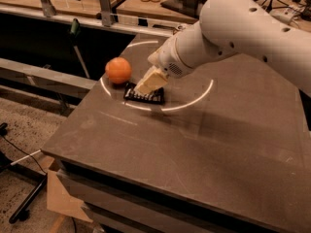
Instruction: Move rxbar chocolate near orange
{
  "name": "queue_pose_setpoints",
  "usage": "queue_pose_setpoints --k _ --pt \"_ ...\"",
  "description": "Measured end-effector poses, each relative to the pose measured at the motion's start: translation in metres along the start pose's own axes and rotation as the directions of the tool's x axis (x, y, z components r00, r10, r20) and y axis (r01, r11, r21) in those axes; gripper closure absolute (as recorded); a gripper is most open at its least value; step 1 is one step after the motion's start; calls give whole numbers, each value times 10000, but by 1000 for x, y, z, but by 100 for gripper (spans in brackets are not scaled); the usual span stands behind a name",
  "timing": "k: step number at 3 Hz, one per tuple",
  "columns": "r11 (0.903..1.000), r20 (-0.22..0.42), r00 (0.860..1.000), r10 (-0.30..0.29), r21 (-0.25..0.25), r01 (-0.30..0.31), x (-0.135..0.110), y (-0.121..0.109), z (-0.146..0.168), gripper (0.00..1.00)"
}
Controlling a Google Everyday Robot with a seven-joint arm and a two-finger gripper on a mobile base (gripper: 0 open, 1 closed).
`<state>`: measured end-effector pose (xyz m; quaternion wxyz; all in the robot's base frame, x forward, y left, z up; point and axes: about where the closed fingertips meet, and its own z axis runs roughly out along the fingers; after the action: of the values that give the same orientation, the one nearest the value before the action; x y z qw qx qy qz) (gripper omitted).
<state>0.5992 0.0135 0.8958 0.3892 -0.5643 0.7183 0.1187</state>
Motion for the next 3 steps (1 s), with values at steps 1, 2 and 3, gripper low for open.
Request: queue_pose_setpoints --k 1,2,3 --pt "9999 -50 10000 20 166 -19 -1 -2 -2 0" --pt "9998 -53 10000 24 176 -23 -1 -2 -2 0" --pt "9973 -96 9998 145 726 -138 12 -26 -34 0"
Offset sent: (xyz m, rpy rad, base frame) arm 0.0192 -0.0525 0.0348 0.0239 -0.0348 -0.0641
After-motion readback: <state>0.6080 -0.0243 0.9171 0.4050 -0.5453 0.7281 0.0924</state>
